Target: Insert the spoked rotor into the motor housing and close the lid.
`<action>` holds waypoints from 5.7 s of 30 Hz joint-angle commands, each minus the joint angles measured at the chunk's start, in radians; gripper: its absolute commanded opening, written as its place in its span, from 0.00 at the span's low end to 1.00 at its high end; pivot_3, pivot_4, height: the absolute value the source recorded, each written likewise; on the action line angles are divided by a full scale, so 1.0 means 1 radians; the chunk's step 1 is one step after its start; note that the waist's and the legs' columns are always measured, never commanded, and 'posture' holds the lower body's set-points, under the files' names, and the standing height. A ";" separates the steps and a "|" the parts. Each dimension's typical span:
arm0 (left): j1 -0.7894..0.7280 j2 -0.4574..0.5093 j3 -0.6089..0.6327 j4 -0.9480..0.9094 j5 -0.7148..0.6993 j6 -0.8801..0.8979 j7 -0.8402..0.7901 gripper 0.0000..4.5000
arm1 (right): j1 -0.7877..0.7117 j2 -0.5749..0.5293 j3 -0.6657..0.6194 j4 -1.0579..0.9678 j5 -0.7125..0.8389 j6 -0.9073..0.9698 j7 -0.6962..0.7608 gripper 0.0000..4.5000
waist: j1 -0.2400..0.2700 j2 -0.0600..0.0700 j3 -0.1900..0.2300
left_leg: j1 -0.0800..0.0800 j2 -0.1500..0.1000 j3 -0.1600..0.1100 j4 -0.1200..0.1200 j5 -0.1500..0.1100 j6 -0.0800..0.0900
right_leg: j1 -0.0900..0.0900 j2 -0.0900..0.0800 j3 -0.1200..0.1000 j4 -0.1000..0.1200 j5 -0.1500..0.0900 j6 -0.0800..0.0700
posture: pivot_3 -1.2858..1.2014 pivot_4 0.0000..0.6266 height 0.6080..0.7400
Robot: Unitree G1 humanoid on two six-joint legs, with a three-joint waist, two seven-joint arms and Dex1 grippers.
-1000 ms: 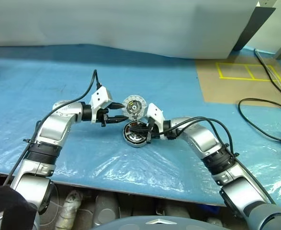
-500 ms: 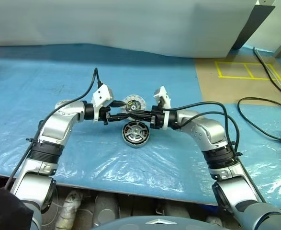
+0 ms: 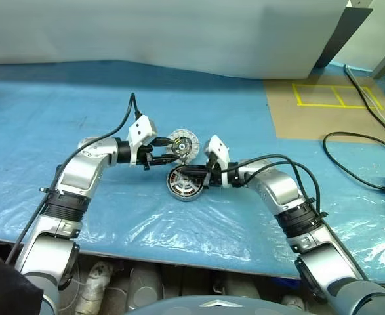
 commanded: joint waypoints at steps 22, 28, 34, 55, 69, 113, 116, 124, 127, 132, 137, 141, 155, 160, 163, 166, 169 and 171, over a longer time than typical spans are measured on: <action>-0.326 -0.145 0.205 0.855 -0.040 -0.038 -0.009 0.01 | 0.202 -0.151 -0.209 -0.409 0.197 0.223 -0.124 0.00 | 0.027 -0.003 0.002 | -0.002 -0.001 -0.001 -0.003 0.000 0.000 | 0.000 0.000 -0.001 -0.004 0.003 0.005 | 0.52 0.24 1.00; -0.407 -0.213 0.237 1.025 -0.004 -0.110 0.034 0.01 | 0.233 -0.185 -0.257 -0.455 0.227 0.247 -0.164 0.00 | 0.032 -0.005 0.003 | -0.002 -0.001 -0.002 -0.003 0.000 0.000 | 0.001 0.000 -0.001 -0.005 0.004 0.006 | 0.52 0.24 1.00; -0.474 -0.266 0.259 1.079 0.019 -0.152 0.025 0.01 | 0.290 -0.216 -0.289 -0.526 0.258 0.282 -0.195 0.00 | 0.033 -0.005 0.003 | -0.003 -0.002 -0.002 -0.003 0.000 0.000 | 0.001 0.000 -0.001 -0.006 0.005 0.008 | 0.52 0.24 1.00; -0.474 -0.348 0.048 0.919 0.170 -0.331 -0.488 0.01 | 0.275 -0.361 -0.534 -0.538 0.426 0.314 -0.257 0.00 | 0.037 -0.006 0.004 | -0.003 -0.002 -0.002 -0.004 0.000 0.000 | 0.002 0.000 -0.001 -0.011 0.006 0.010 | 0.52 0.24 1.00; -0.352 -0.232 -0.247 0.760 0.162 -0.584 -0.512 0.01 | 0.265 -0.359 -0.463 -0.532 0.403 0.286 -0.272 0.00 | 0.040 -0.005 0.004 | -0.003 -0.002 -0.002 -0.003 0.000 0.000 | 0.003 0.000 -0.001 -0.010 0.004 0.006 | 0.52 0.24 1.00; 0.172 0.062 0.044 -0.139 -0.017 -0.212 -0.100 0.00 | 0.049 -0.250 0.157 -0.097 -0.234 -0.244 0.099 0.99 | 0.009 0.000 0.002 | -0.002 0.000 0.000 0.003 0.000 0.001 | -0.001 0.000 0.001 0.001 0.002 0.002 | 0.52 0.24 1.00; 0.162 0.057 0.043 -0.127 -0.017 -0.218 -0.095 0.00 | 0.055 -0.243 0.164 -0.092 -0.253 -0.258 0.096 0.90 | 0.003 0.000 0.002 | -0.002 0.000 0.000 0.003 0.000 0.001 | -0.001 0.000 0.001 0.001 0.002 0.002 | 0.52 0.24 1.00; 0.154 0.048 0.041 -0.116 -0.022 -0.218 -0.083 0.00 | 0.044 -0.200 0.140 -0.104 -0.246 -0.203 0.063 0.66 | -0.003 0.000 0.002 | 0.000 0.000 0.000 0.004 0.000 0.001 | 0.000 0.000 0.002 0.003 0.002 0.002 | 0.52 0.24 1.00; 0.146 0.045 0.041 -0.099 -0.018 -0.226 -0.078 0.00 | 0.021 -0.182 0.111 -0.121 -0.217 -0.156 0.065 0.66 | -0.004 0.000 0.002 | 0.001 0.000 0.000 0.004 0.000 0.001 | 0.000 0.000 0.002 0.003 0.002 0.002 | 0.52 0.24 1.00; 0.137 0.038 0.039 -0.082 -0.014 -0.236 -0.071 0.00 | -0.005 -0.156 0.080 -0.168 -0.158 -0.045 0.070 0.66 | -0.001 0.000 0.002 | 0.000 0.000 0.001 0.004 0.000 0.001 | 0.000 0.000 0.002 0.003 0.002 0.002 | 0.52 0.24 1.00; 0.130 0.026 0.037 -0.062 -0.012 -0.247 -0.063 0.00 | -0.021 -0.163 0.138 -0.123 -0.243 -0.074 0.050 0.66 | -0.001 0.000 0.002 | -0.001 0.000 0.001 0.003 0.000 0.001 | -0.001 0.000 0.001 0.002 0.002 0.002 | 0.52 0.24 1.00; 0.125 0.018 0.032 -0.051 -0.008 -0.256 -0.060 0.00 | -0.020 -0.155 0.161 -0.095 -0.275 -0.099 0.048 0.66 | -0.002 0.000 0.002 | -0.001 0.000 0.001 0.004 0.000 0.001 | -0.001 0.000 0.001 0.002 0.002 0.002 | 0.52 0.24 1.00; 0.121 0.011 0.032 -0.029 -0.001 -0.268 -0.055 0.00 | -0.071 -0.064 0.151 -0.045 -0.278 -0.037 -0.008 0.66 | -0.002 0.000 0.002 | 0.000 0.000 0.001 0.003 0.000 0.001 | 0.000 0.000 0.002 0.003 0.002 0.002 | 0.52 0.24 1.00; 0.122 0.009 0.030 -0.022 0.002 -0.274 -0.052 0.00 | -0.096 -0.021 0.150 -0.033 -0.270 0.008 -0.028 0.66 | -0.004 0.000 0.002 | 0.001 0.000 0.001 0.003 0.000 0.001 | 0.000 0.000 0.002 0.003 0.002 0.002 | 0.52 0.24 1.00; 0.119 0.009 0.031 -0.015 0.003 -0.276 -0.050 0.00 | -0.113 0.002 0.166 0.001 -0.292 0.029 -0.051 0.66 | -0.005 0.000 0.002 | 0.001 0.000 0.001 0.003 0.000 0.001 | 0.000 0.000 0.002 0.003 0.002 0.002 | 0.52 0.24 1.00; 0.116 0.009 0.029 -0.013 0.004 -0.277 -0.050 0.00 | -0.124 0.024 0.183 0.031 -0.313 0.036 -0.075 0.66 | -0.004 0.000 0.002 | 0.001 0.000 0.001 0.003 0.000 0.001 | 0.000 0.000 0.002 0.003 0.002 0.002 | 0.52 0.24 1.00; 0.114 0.009 0.028 -0.009 0.004 -0.281 -0.050 0.00 | -0.139 0.042 0.137 0.005 -0.269 0.051 -0.070 0.66 | -0.004 0.000 0.002 | 0.001 0.000 0.001 0.002 0.000 0.001 | 0.000 0.000 0.002 0.003 0.002 0.002 | 0.52 0.24 1.00; 0.112 0.009 0.028 -0.007 0.005 -0.282 -0.049 0.00 | -0.142 0.033 0.102 -0.039 -0.229 0.042 -0.038 0.66 | -0.003 0.000 0.002 | 0.001 0.000 0.001 0.002 0.000 0.001 | 0.000 0.000 0.002 0.002 0.002 0.002 | 0.52 0.24 1.00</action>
